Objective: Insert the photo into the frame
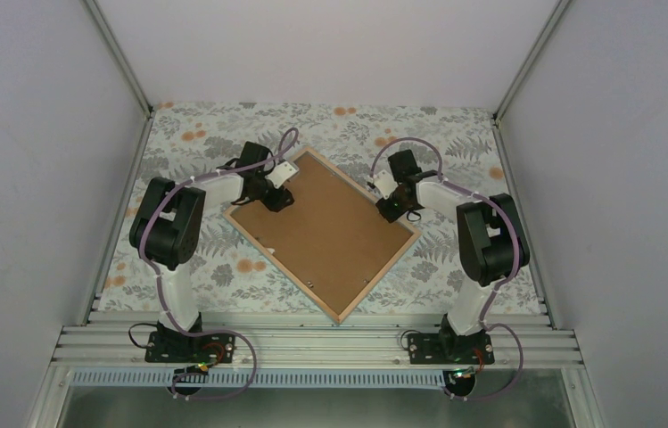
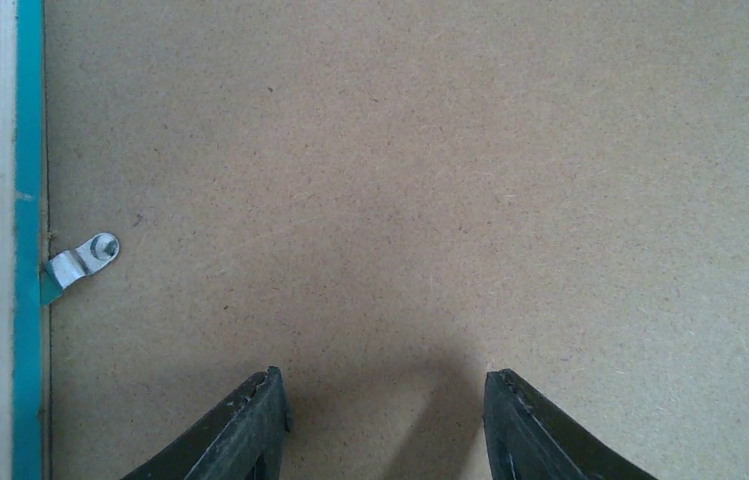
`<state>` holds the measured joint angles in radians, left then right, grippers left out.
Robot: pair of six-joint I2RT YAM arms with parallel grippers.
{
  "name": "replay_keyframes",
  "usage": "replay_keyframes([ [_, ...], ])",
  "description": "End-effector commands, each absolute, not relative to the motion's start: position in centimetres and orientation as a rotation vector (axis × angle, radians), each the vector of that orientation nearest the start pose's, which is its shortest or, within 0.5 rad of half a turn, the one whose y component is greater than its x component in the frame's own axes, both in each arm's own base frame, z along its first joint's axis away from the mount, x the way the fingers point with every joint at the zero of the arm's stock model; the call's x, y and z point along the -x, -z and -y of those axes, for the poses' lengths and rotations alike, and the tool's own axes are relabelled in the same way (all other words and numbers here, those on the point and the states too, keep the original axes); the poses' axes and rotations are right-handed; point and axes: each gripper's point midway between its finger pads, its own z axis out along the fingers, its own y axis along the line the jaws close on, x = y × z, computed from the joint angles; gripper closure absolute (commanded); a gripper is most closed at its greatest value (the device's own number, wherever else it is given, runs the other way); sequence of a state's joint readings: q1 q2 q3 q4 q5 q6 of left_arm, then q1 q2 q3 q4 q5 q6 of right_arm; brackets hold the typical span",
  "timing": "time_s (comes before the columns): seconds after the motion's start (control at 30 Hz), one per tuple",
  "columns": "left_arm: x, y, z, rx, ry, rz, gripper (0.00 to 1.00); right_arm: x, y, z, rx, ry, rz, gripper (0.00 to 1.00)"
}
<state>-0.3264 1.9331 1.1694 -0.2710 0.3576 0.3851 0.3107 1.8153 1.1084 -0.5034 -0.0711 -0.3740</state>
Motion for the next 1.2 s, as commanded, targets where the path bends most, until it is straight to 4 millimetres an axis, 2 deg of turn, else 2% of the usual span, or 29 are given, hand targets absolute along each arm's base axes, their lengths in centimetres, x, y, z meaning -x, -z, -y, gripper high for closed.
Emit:
replay_keyframes([
  [0.0, -40.4, -1.4, 19.6, -1.029, 0.432, -2.411, 0.5, -37.9, -0.7, -12.4, 0.915, -0.037, -2.64, 0.8],
  [0.13, -40.4, -1.4, 19.5, -1.031, 0.426, -2.411, 0.5, -37.8, -0.4, -12.3, 0.902, -0.032, -2.646, 0.79],
  [0.33, -40.4, -1.5, 19.4, -1.031, 0.427, -2.41, 0.5, -38.4, -0.9, -11.8, 0.877, -0.02, -2.636, 0.68],
  [0.4, -40.5, -1.5, 19.5, -1.029, 0.43, -2.409, 0.5, -38.5, -1.0, -12.1, 0.871, -0.042, -2.634, 0.67],
  [0.67, -40.4, -1.4, 19.6, -1.036, 0.438, -2.413, 0.5, -38.4, -0.7, -13.4, 0.807, -0.188, -2.657, 0.75],
  [0.77, -40.4, -1.9, 19.6, -1.042, 0.437, -2.402, 0.5, -38.7, -0.6, -13.2, 0.786, -0.201, -2.662, 0.76],
  [0.97, -40.3, -4.5, 20.1, -1.092, 0.45, -2.32, 0.49, -40.1, -0.3, -12.8, 0.852, -0.155, -2.623, 0.77],
  [1.17, -40.6, -4.7, 18.6, -1.078, 0.411, -2.334, 0.48, -43.7, -1.1, -12.2, 0.888, -0.087, -2.556, 0.74],
])
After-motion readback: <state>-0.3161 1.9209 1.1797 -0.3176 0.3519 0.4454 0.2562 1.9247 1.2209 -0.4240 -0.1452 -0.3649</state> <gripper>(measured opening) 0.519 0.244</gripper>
